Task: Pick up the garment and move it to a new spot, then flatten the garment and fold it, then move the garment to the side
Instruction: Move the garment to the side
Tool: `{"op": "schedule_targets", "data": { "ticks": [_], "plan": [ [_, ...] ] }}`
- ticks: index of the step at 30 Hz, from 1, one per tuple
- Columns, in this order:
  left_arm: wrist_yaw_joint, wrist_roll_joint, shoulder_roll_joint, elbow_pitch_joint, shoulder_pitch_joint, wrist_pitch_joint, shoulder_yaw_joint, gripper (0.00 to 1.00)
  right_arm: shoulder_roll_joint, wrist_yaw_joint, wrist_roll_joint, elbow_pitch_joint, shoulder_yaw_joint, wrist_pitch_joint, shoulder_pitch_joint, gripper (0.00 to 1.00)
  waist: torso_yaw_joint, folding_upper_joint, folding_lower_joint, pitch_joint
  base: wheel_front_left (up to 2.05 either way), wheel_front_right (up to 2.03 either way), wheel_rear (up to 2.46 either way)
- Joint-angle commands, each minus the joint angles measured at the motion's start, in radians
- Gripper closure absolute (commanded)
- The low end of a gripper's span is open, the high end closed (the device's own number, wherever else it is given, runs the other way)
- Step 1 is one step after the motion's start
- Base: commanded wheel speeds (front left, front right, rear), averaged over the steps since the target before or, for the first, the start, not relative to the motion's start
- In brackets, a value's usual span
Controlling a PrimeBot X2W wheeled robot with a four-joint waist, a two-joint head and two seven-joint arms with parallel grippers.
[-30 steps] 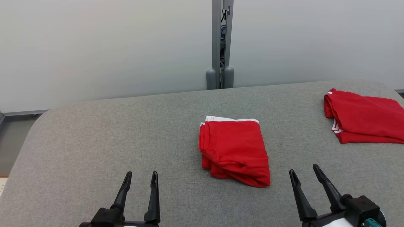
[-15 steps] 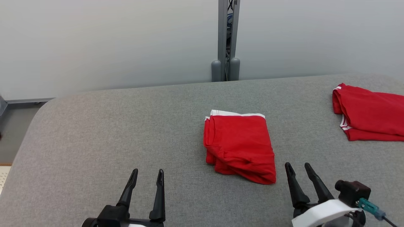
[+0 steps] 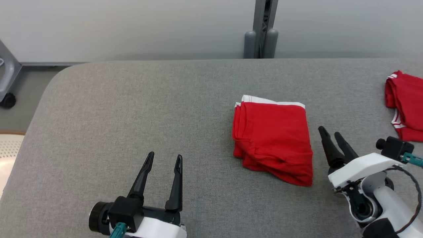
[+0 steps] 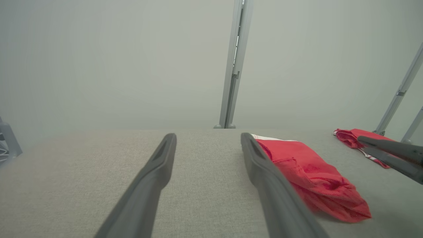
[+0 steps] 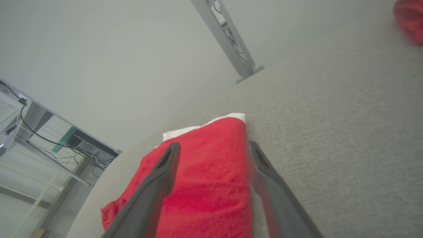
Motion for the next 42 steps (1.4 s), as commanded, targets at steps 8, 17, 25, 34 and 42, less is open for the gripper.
{"op": "schedule_targets", "data": {
  "ticks": [8,17,25,34,42],
  "plan": [
    [0.003,0.005,0.003,-0.007,-0.065,-0.003,-0.016,0.0,-0.062,0.0,0.156,0.079,0.025,0.073,-0.084,0.0,0.065,-0.0001,0.0,0.104,0.0,0.0,0.0],
    [0.003,0.01,0.003,0.0,-0.103,-0.003,-0.036,0.0,-0.06,0.001,0.3,0.139,0.069,0.153,-0.131,0.0,0.087,-0.0001,0.0,0.149,0.0,0.0,0.0],
    [-0.004,0.008,0.003,0.02,-0.122,-0.003,-0.057,0.0,-0.053,0.001,0.372,0.122,0.121,0.164,-0.136,1.0,0.11,-0.0001,0.0,0.163,0.0,0.0,0.0],
    [-0.005,0.001,0.004,0.035,-0.115,-0.003,-0.063,0.0,-0.119,0.001,0.356,0.076,0.18,0.063,-0.123,1.0,0.124,-0.0001,0.0,0.131,0.0,0.0,0.0],
    [-0.007,0.013,0.004,0.03,-0.09,-0.003,-0.064,0.0,-0.145,0.001,0.25,0.114,0.28,-0.077,-0.16,1.0,0.097,-0.0001,0.0,0.103,0.0,0.0,0.0]
  ]
}}
